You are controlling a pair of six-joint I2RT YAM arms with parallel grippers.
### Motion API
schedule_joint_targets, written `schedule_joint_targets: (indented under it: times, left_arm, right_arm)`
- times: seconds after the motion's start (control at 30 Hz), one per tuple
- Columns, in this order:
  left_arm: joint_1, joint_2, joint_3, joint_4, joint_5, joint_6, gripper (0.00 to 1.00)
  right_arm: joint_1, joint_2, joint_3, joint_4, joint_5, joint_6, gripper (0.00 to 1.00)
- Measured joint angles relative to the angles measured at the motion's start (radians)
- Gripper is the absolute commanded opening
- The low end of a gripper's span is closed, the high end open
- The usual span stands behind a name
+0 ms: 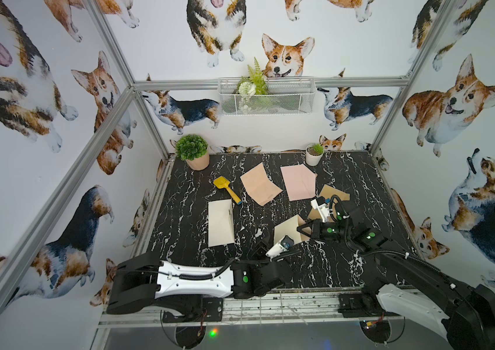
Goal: Take the letter paper out of the envelope
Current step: Unfold the letter paper.
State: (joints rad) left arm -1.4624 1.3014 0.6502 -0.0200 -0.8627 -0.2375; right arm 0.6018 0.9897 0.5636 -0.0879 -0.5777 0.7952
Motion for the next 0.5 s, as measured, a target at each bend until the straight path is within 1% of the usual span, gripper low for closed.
schedule_joint_targets:
  times: [0.1, 0.33, 0.5]
  left_arm:
    - [0.000, 0.015, 0.003, 0.014, 0.001, 0.021, 0.81]
    - [-0.026, 0.015, 0.005, 0.044, 0.011, 0.025, 0.83]
    - [-0.044, 0.013, 0.013, 0.052, 0.029, 0.028, 0.83]
  right_arm:
    - [0.027, 0.005, -0.006, 0.003, 0.000, 0.007, 0.00]
    - [0.031, 0.002, 0.010, 0.006, 0.042, 0.010, 0.00]
    - [0.026, 0.053, 0.011, 0.010, 0.076, -0.013, 0.00]
